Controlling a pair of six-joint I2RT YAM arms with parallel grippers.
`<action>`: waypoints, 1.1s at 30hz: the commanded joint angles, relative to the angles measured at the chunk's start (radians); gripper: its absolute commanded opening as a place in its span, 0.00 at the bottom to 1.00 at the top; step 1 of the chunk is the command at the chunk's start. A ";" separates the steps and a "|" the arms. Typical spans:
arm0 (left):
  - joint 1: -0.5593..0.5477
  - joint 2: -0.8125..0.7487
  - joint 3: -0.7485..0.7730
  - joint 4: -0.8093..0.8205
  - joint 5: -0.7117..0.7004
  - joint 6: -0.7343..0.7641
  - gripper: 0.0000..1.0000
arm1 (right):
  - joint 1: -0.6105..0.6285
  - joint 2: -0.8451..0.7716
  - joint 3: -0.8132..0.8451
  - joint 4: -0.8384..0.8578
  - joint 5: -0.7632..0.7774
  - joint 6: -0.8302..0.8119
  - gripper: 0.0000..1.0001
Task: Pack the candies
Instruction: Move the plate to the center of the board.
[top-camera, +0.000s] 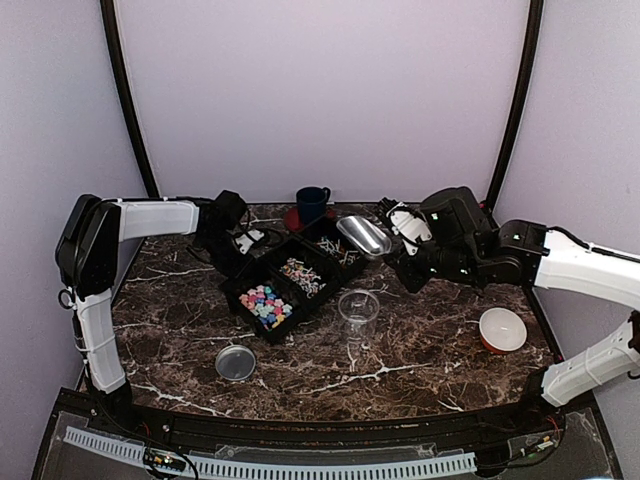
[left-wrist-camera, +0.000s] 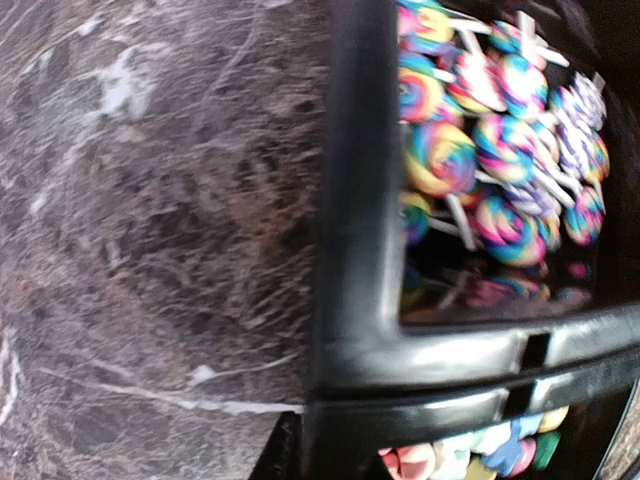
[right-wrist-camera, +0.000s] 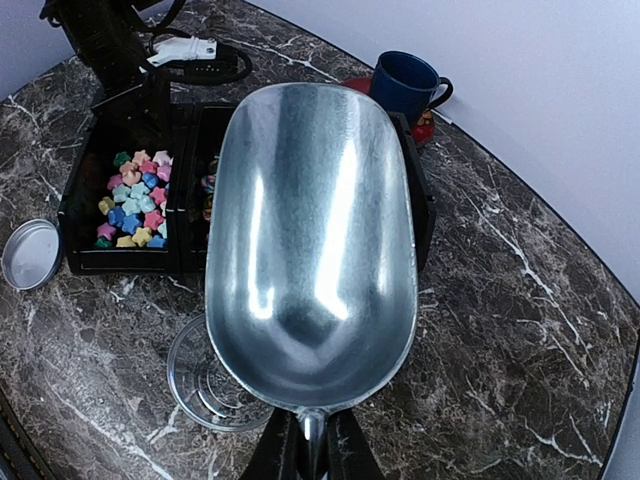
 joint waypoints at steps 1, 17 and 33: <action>-0.001 0.014 0.010 -0.013 0.033 -0.017 0.10 | 0.017 0.021 0.040 0.001 -0.008 -0.013 0.00; -0.073 -0.046 -0.058 0.009 0.006 -0.125 0.00 | 0.043 0.071 0.158 -0.112 -0.019 -0.026 0.00; -0.071 -0.302 -0.235 0.122 -0.064 -0.195 0.00 | 0.081 0.172 0.258 -0.167 -0.047 -0.030 0.00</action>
